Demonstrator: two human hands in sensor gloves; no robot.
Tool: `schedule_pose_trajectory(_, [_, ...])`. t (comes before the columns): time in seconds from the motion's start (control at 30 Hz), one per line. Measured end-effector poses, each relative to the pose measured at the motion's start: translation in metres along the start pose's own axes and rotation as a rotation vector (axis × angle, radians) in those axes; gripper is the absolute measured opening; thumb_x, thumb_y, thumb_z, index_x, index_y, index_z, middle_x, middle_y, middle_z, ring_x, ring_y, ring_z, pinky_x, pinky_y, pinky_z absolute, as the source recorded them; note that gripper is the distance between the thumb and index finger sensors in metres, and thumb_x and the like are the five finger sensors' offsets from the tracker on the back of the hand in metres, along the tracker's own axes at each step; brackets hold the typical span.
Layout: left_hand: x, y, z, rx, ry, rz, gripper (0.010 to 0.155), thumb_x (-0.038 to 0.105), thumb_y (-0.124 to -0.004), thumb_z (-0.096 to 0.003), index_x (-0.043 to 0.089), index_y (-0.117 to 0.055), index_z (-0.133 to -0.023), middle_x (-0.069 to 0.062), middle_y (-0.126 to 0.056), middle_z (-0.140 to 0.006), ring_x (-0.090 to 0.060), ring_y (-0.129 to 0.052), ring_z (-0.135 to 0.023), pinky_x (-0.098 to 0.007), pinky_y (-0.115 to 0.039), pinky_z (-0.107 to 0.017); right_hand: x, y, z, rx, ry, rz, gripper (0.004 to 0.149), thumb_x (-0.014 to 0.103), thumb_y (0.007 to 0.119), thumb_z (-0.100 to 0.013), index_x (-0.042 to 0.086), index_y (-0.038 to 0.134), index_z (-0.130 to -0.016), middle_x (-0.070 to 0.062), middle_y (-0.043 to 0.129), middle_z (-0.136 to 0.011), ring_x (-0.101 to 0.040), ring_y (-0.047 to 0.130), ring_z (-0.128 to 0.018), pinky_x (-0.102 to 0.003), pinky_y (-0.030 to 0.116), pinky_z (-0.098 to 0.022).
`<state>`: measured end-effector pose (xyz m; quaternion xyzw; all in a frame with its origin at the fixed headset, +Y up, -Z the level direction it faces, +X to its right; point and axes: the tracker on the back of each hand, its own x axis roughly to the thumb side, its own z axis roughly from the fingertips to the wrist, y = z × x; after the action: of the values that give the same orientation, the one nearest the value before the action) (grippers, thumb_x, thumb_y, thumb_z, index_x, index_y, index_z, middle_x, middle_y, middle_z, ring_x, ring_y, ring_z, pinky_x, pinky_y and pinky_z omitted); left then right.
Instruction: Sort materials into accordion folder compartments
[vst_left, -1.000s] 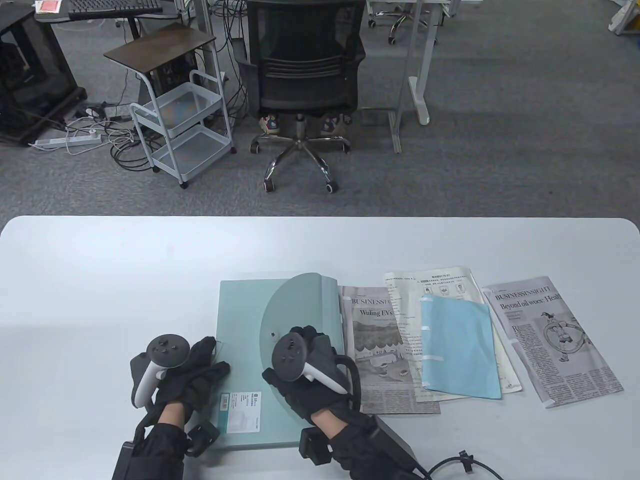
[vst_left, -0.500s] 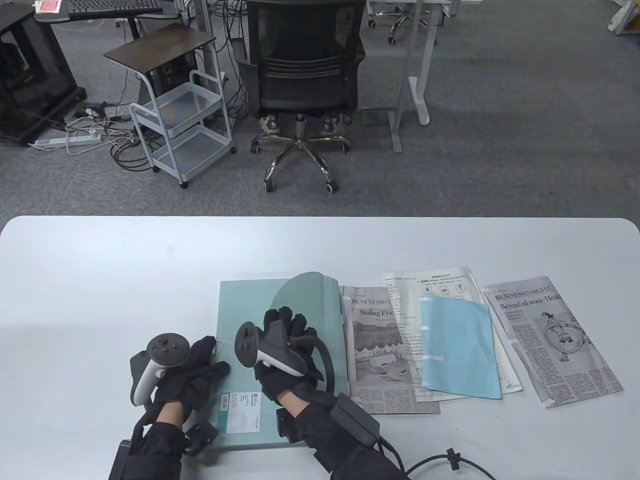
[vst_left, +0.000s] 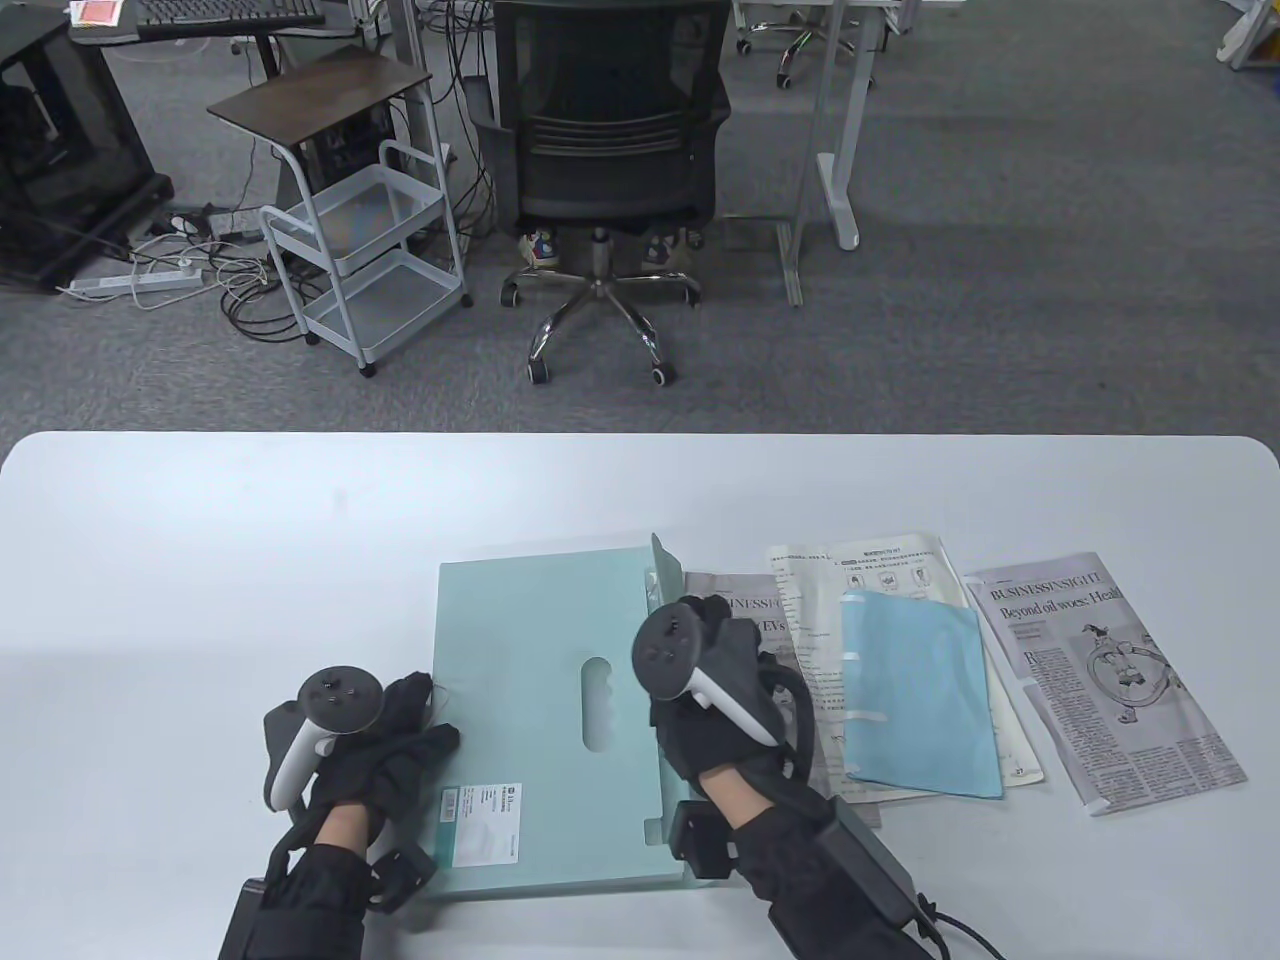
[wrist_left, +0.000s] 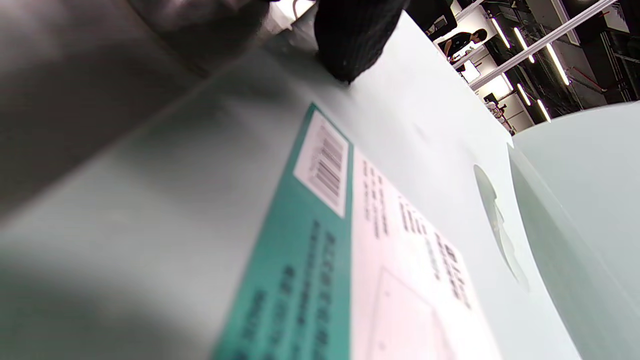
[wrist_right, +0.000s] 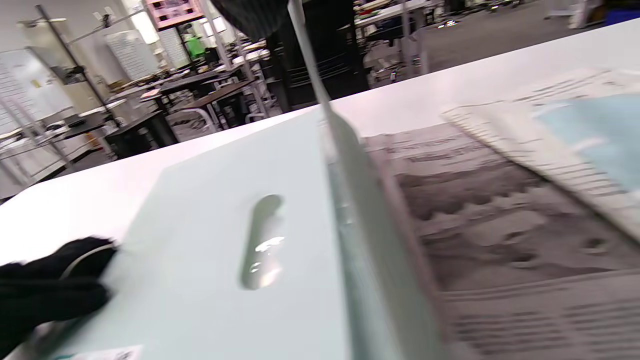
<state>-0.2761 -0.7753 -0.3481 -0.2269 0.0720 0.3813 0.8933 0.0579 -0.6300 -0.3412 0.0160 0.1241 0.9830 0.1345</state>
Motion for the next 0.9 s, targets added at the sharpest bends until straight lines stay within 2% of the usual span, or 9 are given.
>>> schedule_pose_trajectory(0.13, [0.0,0.0,0.0,0.002,0.002,-0.006,0.069,0.031,-0.069,-0.0707,0.022,-0.022,-0.12,-0.008,-0.019,-0.13,-0.042,0.001,-0.111,-0.064,-0.006,-0.069,-0.034,-0.006,0.002,-0.028,0.08,-0.067,0.064,0.025,0.047,-0.069,-0.004,0.009,-0.112,-0.037,0.003,-0.113,-0.068,0.023,-0.098,-0.077,0.034,-0.064])
schedule_pose_trajectory(0.37, [0.0,0.0,0.0,0.002,0.002,-0.008,0.069,0.031,-0.069,-0.0706,0.023,-0.022,-0.12,-0.008,-0.019,-0.13,-0.042,0.001,-0.111,-0.064,-0.006,-0.069,-0.066,-0.003,0.0,-0.063,0.206,-0.078,0.067,0.027,0.048,-0.069,-0.005,0.009,-0.112,-0.038,0.002,-0.112,-0.068,0.023,-0.098,-0.077,0.034,-0.064])
schedule_pose_trajectory(0.53, [0.0,0.0,-0.001,0.003,0.003,-0.009,0.069,0.031,-0.069,-0.0706,0.023,-0.022,-0.12,-0.008,-0.019,-0.13,-0.042,0.001,-0.111,-0.064,-0.006,-0.069,-0.076,0.004,-0.004,-0.111,0.29,0.027,0.068,0.023,0.052,-0.069,-0.004,0.006,-0.111,-0.036,-0.001,-0.112,-0.066,0.019,-0.098,-0.077,0.032,-0.065])
schedule_pose_trajectory(0.67, [0.0,0.0,-0.001,0.004,0.004,-0.011,0.069,0.031,-0.069,-0.0706,0.023,-0.022,-0.12,-0.008,-0.019,-0.13,-0.042,0.001,-0.111,-0.064,-0.006,-0.069,-0.079,0.015,-0.012,-0.099,0.329,0.148,0.067,0.02,0.053,-0.068,-0.004,0.006,-0.111,-0.035,-0.002,-0.111,-0.061,0.015,-0.1,-0.071,0.03,-0.068])
schedule_pose_trajectory(0.8, [0.0,-0.001,-0.001,0.004,0.005,-0.012,0.07,0.031,-0.07,-0.0705,0.023,-0.022,-0.12,-0.008,-0.02,-0.13,-0.042,0.0,-0.111,-0.064,-0.006,-0.069,-0.079,0.025,-0.02,-0.113,0.35,0.225,0.069,0.017,0.055,-0.067,-0.001,0.004,-0.11,-0.033,-0.006,-0.111,-0.06,0.007,-0.099,-0.07,0.025,-0.068])
schedule_pose_trajectory(0.9, [0.001,-0.001,-0.001,0.004,0.005,-0.013,0.069,0.031,-0.07,-0.0704,0.023,-0.022,-0.12,-0.008,-0.02,-0.129,-0.042,0.0,-0.111,-0.064,-0.006,-0.069,-0.077,0.038,-0.029,-0.082,0.322,0.295,0.064,0.01,0.055,-0.065,0.004,0.012,-0.112,-0.028,0.001,-0.115,-0.056,0.012,-0.102,-0.068,0.027,-0.069])
